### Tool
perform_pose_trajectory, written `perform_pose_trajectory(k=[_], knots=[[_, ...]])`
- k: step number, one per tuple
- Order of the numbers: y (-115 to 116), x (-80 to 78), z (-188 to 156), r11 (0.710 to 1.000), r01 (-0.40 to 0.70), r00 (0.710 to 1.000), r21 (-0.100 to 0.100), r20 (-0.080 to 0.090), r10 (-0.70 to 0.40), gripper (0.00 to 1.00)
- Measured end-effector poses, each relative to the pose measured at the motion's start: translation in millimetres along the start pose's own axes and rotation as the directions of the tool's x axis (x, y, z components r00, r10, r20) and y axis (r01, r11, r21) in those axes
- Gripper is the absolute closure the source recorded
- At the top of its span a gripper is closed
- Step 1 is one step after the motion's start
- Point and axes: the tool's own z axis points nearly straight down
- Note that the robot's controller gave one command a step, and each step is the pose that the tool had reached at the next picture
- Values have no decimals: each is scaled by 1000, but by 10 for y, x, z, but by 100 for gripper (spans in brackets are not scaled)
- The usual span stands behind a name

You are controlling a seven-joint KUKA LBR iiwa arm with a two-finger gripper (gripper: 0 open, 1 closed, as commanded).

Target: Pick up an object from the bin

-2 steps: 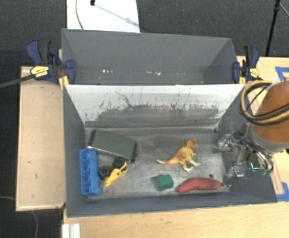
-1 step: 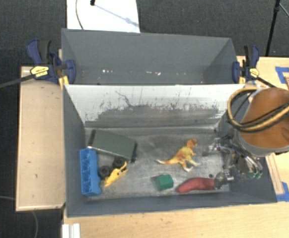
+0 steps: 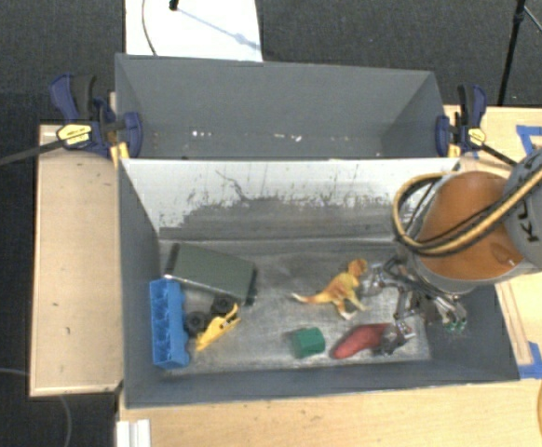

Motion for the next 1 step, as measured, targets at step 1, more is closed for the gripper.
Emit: perform_pose_trajectory(k=[1], knots=[[75, 171, -39, 972, 233, 972, 1, 2, -234, 100]])
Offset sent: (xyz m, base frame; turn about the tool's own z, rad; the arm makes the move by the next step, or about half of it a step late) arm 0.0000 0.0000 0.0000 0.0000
